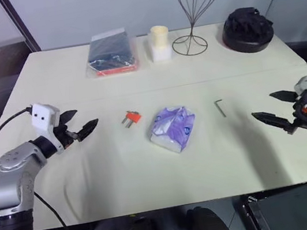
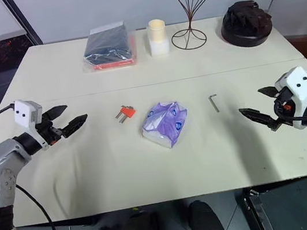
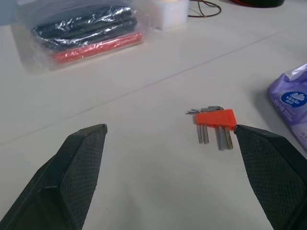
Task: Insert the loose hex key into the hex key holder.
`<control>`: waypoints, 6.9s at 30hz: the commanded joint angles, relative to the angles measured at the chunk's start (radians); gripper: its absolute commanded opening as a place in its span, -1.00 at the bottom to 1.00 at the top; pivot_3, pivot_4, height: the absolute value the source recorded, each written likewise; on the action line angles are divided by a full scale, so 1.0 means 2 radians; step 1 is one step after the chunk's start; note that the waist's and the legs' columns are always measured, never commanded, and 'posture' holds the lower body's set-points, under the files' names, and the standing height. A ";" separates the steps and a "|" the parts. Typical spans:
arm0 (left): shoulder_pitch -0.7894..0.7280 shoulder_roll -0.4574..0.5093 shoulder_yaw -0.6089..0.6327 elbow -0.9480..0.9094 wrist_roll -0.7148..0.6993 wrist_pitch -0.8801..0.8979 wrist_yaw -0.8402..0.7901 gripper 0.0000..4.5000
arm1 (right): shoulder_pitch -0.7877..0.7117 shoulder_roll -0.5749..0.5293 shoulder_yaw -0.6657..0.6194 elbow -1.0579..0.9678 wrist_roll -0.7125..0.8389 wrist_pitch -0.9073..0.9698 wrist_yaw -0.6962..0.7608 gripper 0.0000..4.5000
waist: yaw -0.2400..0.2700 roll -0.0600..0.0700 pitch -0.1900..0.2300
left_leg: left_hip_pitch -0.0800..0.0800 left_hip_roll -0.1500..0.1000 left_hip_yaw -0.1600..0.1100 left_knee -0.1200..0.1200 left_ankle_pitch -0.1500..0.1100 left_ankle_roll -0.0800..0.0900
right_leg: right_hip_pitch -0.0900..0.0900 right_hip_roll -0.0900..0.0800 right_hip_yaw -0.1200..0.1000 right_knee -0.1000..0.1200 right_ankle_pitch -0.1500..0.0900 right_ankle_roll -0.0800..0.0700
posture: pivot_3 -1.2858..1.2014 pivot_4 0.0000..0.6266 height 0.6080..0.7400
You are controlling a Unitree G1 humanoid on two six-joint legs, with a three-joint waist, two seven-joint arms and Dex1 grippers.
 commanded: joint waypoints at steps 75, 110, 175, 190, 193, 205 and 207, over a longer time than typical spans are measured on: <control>-0.059 0.066 -0.105 0.014 0.018 -0.045 -0.205 1.00 | -0.172 0.200 0.417 -0.052 -0.134 0.108 -0.194 0.63 | -0.004 0.000 0.000 | -0.001 0.000 0.000 0.001 0.000 0.000 | -0.001 0.002 -0.001 0.001 0.000 0.000 | 0.03 -0.52 1.00; -0.062 0.033 -0.100 0.010 0.015 -0.041 -0.166 1.00 | -0.135 0.022 0.129 0.069 -0.312 0.045 -0.307 -0.98 | -0.005 0.001 0.000 | -0.001 0.000 0.001 0.000 0.000 0.000 | -0.001 0.002 0.000 0.000 0.000 0.000 | 0.03 -0.52 1.00; -0.119 0.131 -0.064 0.142 0.035 -0.048 -0.255 1.00 | -0.403 0.409 0.388 0.387 -0.210 -0.162 -0.124 0.99 | -0.017 0.001 0.001 | -0.001 -0.001 0.000 0.000 0.000 0.000 | -0.002 0.002 -0.001 0.002 0.000 0.000 | 0.03 -0.52 1.00; -0.070 0.103 -0.035 0.085 0.019 -0.031 -0.184 1.00 | -0.449 0.474 0.366 0.534 -0.249 -0.239 -0.147 0.99 | -0.029 0.001 0.001 | -0.001 -0.001 0.000 0.000 0.001 -0.001 | -0.005 0.001 0.000 0.008 0.000 0.000 | 0.03 -0.52 1.00; -0.065 0.100 -0.035 0.081 0.018 -0.032 -0.176 1.00 | -0.451 0.483 0.364 0.547 -0.253 -0.248 -0.147 0.99 | -0.030 0.001 0.001 | -0.001 -0.001 0.000 0.000 0.001 -0.001 | -0.005 0.001 0.000 0.008 0.000 0.000 | 0.03 -0.52 1.00; -0.061 0.098 -0.034 0.079 0.017 -0.034 -0.166 1.00 | -0.459 0.501 0.368 0.588 -0.287 -0.287 -0.158 -0.53 | -0.030 0.001 0.001 | -0.001 0.000 0.000 -0.001 0.002 -0.003 | -0.006 0.001 0.000 0.008 0.000 0.000 | 0.03 -0.52 1.00; -0.061 0.098 -0.035 0.079 0.017 -0.035 -0.165 1.00 | -0.459 0.501 0.367 0.591 -0.291 -0.291 -0.157 -0.54 | -0.029 0.001 0.001 | -0.001 0.000 0.000 -0.001 0.002 -0.003 | -0.006 0.001 0.000 0.008 0.000 0.000 | 0.03 -0.52 1.00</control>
